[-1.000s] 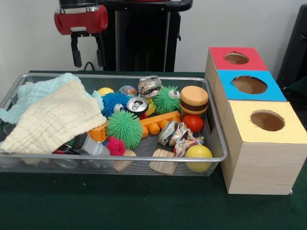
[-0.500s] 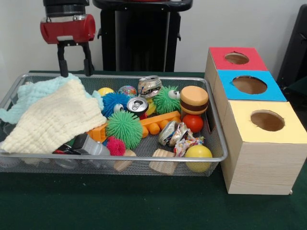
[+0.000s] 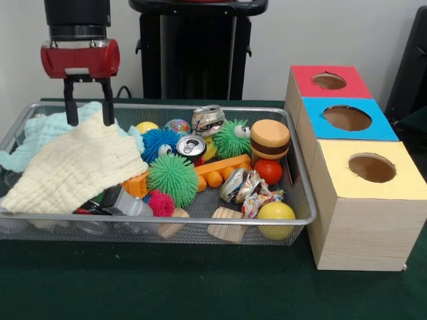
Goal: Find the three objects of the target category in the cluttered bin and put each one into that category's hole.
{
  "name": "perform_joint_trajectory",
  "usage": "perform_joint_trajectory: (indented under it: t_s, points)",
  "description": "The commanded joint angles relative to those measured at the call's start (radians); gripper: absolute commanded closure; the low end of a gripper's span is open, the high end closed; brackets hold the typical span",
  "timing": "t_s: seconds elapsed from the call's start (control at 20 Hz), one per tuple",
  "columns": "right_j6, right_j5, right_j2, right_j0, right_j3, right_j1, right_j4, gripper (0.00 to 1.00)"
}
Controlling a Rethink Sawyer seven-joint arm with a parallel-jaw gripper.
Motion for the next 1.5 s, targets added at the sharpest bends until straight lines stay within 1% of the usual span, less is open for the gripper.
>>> perform_joint_trajectory:
  t_s: [0.05,0.2,0.45,0.55,0.75,0.95,1.05,1.2,1.35,1.5]
  points:
    - [-0.203,0.077,-0.064,0.062,-0.085,0.075,-0.181,0.0]
    - [-0.162,0.062,-0.095,0.076,-0.07,0.097,-0.218,0.0]
    - [-0.154,0.054,-0.12,0.081,-0.044,0.116,-0.265,0.0]
    - [-0.17,0.053,-0.117,0.072,-0.043,0.128,-0.278,0.0]
    - [-0.274,0.097,-0.071,0.016,-0.036,0.141,-0.267,0.0]
    - [-0.393,0.156,-0.011,-0.052,-0.037,0.136,-0.228,0.0]
    - [-0.433,0.179,0.011,-0.071,-0.042,0.138,-0.218,0.0]
    - [-0.465,0.198,0.03,-0.088,-0.051,0.141,-0.214,0.0]
    - [-0.454,0.185,0.024,-0.082,-0.071,0.159,-0.236,0.0]
    - [-0.387,0.124,-0.016,-0.052,-0.114,0.209,-0.297,0.0]
